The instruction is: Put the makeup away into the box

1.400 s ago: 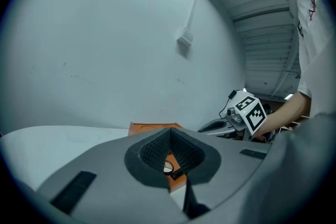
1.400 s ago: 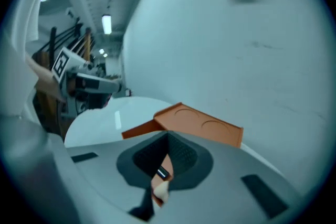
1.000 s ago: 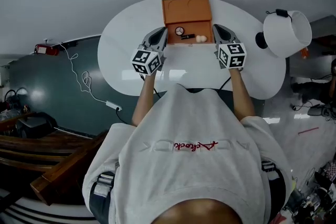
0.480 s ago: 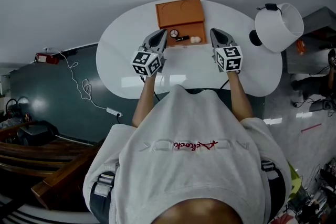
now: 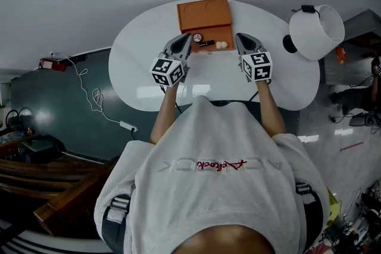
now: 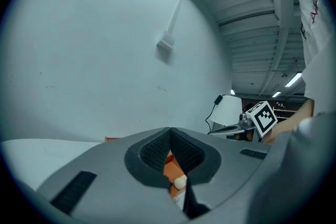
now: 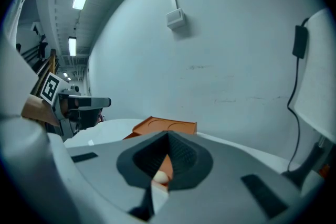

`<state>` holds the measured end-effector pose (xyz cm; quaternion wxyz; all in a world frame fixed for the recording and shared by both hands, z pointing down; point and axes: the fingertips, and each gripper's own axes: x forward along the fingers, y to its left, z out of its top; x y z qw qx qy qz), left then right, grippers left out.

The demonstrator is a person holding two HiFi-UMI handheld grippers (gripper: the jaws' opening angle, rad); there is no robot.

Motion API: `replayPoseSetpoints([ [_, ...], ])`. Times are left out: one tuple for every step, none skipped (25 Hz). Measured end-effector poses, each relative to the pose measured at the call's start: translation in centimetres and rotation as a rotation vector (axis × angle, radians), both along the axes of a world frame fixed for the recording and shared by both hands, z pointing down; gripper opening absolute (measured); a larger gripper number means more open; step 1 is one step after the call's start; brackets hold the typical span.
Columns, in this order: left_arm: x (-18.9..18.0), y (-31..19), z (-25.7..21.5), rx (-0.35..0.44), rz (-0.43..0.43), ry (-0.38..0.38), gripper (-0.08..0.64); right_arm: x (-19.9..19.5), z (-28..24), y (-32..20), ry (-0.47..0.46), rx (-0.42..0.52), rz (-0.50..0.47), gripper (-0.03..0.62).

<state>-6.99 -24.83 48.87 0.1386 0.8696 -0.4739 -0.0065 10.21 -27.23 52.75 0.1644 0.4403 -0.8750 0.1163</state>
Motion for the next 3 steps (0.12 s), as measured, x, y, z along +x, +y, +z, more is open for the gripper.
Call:
replayPoseSetpoints([
  [-0.05,0.04,0.05,-0.001,0.000,0.001,0.010,-0.09,0.09,0.05,0.001,-0.002,-0.002,0.018],
  [-0.12,0.07,0.10,-0.002,0.000,0.001,0.010,-0.16,0.17,0.07,0.002,-0.003,-0.004,0.018],
  [-0.20,0.09,0.14,-0.003,-0.001,0.001,0.010,-0.24,0.23,0.07,0.003,-0.005,-0.005,0.018],
])
